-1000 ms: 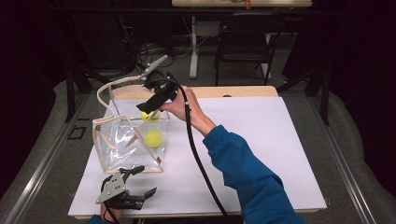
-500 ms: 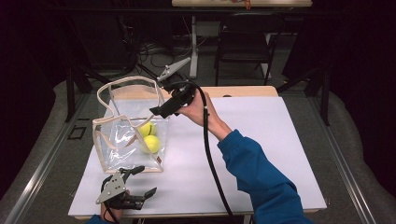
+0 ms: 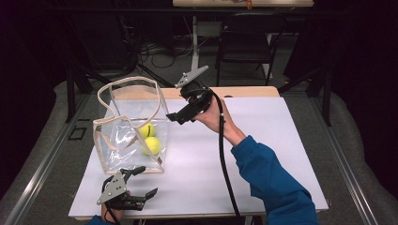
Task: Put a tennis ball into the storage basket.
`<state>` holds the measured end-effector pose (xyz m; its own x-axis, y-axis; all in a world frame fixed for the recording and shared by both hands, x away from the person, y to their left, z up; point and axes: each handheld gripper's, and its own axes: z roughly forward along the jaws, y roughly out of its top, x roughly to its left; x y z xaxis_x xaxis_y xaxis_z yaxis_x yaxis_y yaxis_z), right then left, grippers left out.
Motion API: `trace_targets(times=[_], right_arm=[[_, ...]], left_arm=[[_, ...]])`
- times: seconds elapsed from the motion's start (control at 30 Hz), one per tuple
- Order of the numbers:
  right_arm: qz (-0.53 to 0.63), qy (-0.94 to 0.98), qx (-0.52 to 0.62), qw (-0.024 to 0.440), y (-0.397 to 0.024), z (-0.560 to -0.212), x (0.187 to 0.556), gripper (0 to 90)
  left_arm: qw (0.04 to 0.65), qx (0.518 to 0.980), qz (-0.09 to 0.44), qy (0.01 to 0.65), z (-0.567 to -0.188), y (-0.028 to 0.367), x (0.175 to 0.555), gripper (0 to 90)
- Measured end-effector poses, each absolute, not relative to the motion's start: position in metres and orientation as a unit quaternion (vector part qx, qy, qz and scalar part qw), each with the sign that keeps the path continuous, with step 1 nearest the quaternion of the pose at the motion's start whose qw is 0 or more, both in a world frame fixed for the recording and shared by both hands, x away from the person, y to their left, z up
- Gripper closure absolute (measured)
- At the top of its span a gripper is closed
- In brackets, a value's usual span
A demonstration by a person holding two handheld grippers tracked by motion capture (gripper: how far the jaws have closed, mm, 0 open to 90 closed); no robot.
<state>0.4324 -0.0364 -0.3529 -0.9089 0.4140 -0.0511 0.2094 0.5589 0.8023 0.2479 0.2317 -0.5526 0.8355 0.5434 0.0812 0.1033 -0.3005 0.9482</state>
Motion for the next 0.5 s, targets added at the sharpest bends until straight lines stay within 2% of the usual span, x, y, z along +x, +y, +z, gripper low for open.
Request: trace_targets(times=[0.5], right_arm=[[0.404,0.886,0.189,0.126,-0.066,-0.378,0.421,0.0]], left_arm=[[0.554,0.781,0.201,0.207,-0.552,0.233,0.248,15.8]])
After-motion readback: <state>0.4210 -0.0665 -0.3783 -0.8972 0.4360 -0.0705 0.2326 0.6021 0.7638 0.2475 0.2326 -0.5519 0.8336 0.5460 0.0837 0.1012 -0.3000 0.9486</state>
